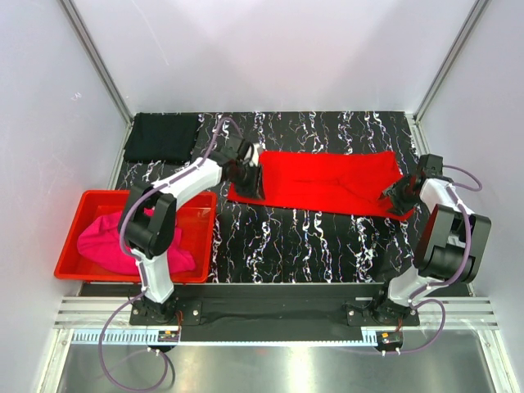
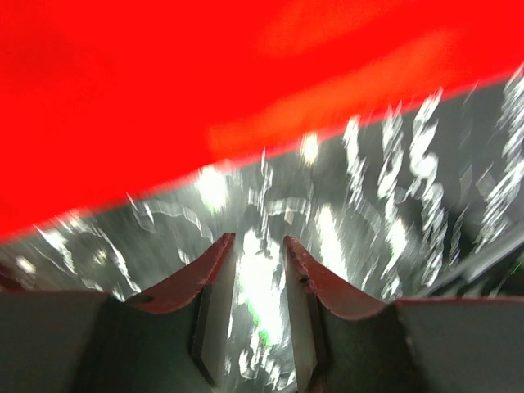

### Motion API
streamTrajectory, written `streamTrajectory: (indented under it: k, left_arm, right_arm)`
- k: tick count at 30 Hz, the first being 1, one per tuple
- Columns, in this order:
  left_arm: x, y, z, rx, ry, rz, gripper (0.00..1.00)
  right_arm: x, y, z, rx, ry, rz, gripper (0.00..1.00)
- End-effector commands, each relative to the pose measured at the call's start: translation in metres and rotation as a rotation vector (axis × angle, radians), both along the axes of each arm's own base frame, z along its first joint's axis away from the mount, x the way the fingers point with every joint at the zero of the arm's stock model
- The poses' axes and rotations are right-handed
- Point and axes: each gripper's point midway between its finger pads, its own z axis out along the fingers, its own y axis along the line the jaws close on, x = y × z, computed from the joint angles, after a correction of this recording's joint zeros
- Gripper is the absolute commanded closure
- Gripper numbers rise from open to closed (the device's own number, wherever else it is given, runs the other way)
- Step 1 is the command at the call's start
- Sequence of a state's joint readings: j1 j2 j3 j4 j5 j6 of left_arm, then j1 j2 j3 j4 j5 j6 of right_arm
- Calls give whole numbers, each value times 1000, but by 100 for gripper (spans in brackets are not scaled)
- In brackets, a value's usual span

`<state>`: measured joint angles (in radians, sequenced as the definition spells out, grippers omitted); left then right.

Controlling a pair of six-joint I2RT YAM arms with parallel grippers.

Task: Fold and stack the t-shirts
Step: Fold the tshirt

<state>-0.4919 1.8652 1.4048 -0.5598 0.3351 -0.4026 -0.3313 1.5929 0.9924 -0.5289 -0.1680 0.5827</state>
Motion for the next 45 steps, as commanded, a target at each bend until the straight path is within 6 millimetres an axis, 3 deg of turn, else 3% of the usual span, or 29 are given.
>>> streamTrajectory:
  k: [1,4,8,13,14,16,24,29,45]
  left_arm:
    - [-31,6,14,6,14,-114,66]
    - [-39,17,11,53,12,-151,65]
    - [-38,17,7,34,54,-149,66]
    - [-21,14,15,30,55,-143,66]
    - [-19,13,15,32,51,-143,66]
    - [-16,13,17,38,53,-142,66]
    - [-4,14,23,32,62,-136,66]
    - [-5,15,19,27,82,-130,66]
    - [-1,14,16,18,97,-124,67]
  right_arm:
    - [7,18,33,106,-61,-28,49]
    - [15,13,49,91,-75,-40,55]
    - [16,8,30,74,-7,5,60]
    - [33,2,20,57,-39,34,63]
    - [35,2,19,57,-40,45,71]
    - [35,1,12,57,-16,43,75]
    - [28,5,-10,72,9,72,72]
    - [34,5,-12,79,-3,67,72]
    - [13,8,-24,72,53,83,66]
